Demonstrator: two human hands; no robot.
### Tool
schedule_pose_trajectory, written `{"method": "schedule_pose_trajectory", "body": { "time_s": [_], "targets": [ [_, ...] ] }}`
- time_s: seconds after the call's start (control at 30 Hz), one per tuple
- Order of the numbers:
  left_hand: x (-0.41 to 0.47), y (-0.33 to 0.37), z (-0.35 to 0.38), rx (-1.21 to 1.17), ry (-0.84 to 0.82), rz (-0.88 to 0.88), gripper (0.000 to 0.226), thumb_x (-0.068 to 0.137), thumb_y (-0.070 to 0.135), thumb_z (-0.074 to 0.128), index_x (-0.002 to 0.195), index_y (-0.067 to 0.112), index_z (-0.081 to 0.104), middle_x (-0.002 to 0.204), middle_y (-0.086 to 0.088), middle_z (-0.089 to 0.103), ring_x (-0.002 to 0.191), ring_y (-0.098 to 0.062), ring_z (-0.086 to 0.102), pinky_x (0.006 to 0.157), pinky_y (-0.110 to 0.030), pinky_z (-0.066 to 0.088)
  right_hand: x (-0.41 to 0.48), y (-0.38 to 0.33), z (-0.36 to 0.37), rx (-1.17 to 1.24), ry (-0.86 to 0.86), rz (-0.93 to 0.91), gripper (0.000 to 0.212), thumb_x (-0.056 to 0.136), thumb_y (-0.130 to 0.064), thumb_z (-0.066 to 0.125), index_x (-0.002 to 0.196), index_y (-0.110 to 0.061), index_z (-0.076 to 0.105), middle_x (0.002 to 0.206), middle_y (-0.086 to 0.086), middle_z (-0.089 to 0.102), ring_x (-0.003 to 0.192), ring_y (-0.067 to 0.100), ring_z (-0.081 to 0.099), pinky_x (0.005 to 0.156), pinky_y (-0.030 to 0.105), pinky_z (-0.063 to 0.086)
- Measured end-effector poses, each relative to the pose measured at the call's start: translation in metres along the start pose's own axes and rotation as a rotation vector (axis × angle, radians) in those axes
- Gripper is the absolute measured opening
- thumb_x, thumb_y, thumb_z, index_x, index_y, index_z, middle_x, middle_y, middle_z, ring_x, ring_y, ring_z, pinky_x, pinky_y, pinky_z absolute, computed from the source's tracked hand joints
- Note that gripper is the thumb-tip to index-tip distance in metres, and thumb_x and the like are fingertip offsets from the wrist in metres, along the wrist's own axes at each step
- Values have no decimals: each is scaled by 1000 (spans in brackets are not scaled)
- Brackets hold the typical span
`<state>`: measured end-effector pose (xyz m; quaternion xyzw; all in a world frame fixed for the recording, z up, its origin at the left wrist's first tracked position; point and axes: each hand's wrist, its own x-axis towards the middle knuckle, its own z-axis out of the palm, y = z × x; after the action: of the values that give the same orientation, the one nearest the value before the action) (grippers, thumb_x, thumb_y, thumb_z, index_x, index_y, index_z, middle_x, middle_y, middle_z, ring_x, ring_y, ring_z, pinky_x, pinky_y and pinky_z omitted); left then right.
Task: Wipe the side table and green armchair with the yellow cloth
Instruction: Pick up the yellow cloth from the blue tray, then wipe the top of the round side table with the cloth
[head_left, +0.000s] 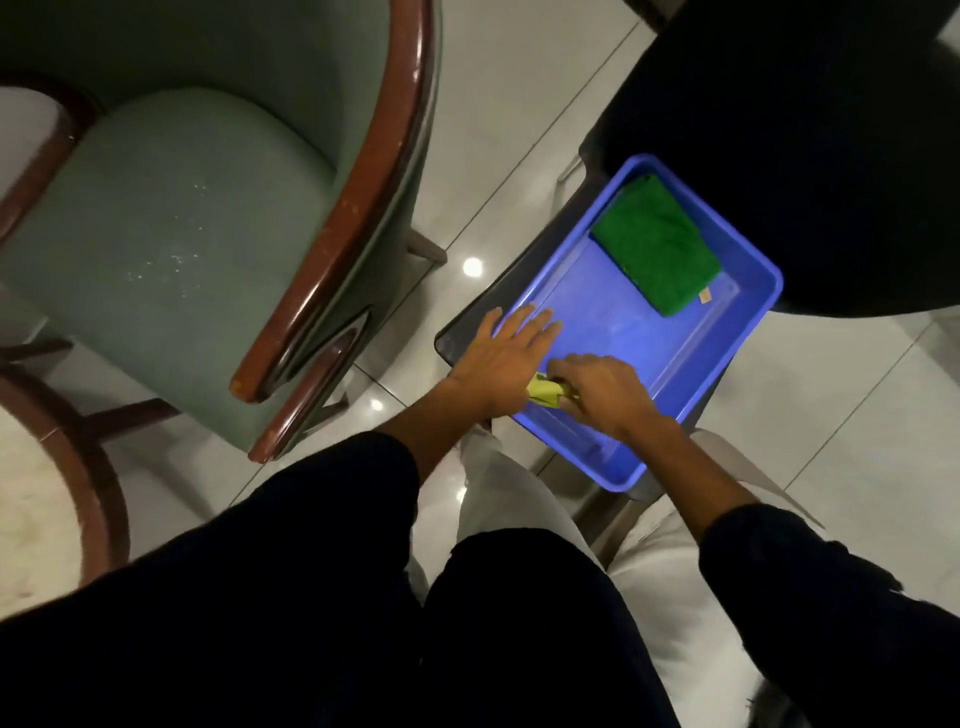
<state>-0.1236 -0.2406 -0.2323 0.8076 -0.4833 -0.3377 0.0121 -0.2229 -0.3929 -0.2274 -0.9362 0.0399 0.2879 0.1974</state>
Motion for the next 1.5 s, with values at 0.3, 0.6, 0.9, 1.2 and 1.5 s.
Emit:
{"method": "schedule_pose_trajectory", "body": {
  "time_s": [0.3,0.6,0.9,1.2,1.5],
  "targets": [
    [-120,-59,-30,-691,198,-289,29,74,32,66,102,25,72,101,1,76,95,-22,68,82,-35,55,27,-71,-89,67,-217,10,15,79,-24,71,75,-29,58,81,-1,64,84,27,62,74,36,51],
    [-355,-175,48,-1943,873,-678,17,85,14,73,100,23,73,89,4,77,78,-11,69,67,-23,57,81,-333,-58,945,103,-77,29,76,-13,80,95,-25,62,85,-5,66,68,-1,61,62,13,52],
    [-516,-305,223,-2192,986,-829,51,83,-14,67,117,24,61,124,-3,62,106,-22,70,75,-43,62,182,-560,152,564,-63,-20,36,84,-15,69,117,-15,54,104,-2,58,103,25,61,88,35,50],
    [-522,-420,279,-752,1034,-1194,52,77,-3,53,127,11,63,137,-18,56,130,-35,50,104,-47,45,170,-640,272,58,479,18,59,89,-43,57,136,-9,46,143,18,47,131,36,44,103,51,37],
    [-521,-472,334,-482,700,-1422,53,105,30,29,156,17,20,165,-18,12,153,-33,11,120,-59,13,253,-677,303,123,367,302,96,88,-71,37,153,-6,9,160,24,16,148,37,16,119,53,20]
  ]
}}
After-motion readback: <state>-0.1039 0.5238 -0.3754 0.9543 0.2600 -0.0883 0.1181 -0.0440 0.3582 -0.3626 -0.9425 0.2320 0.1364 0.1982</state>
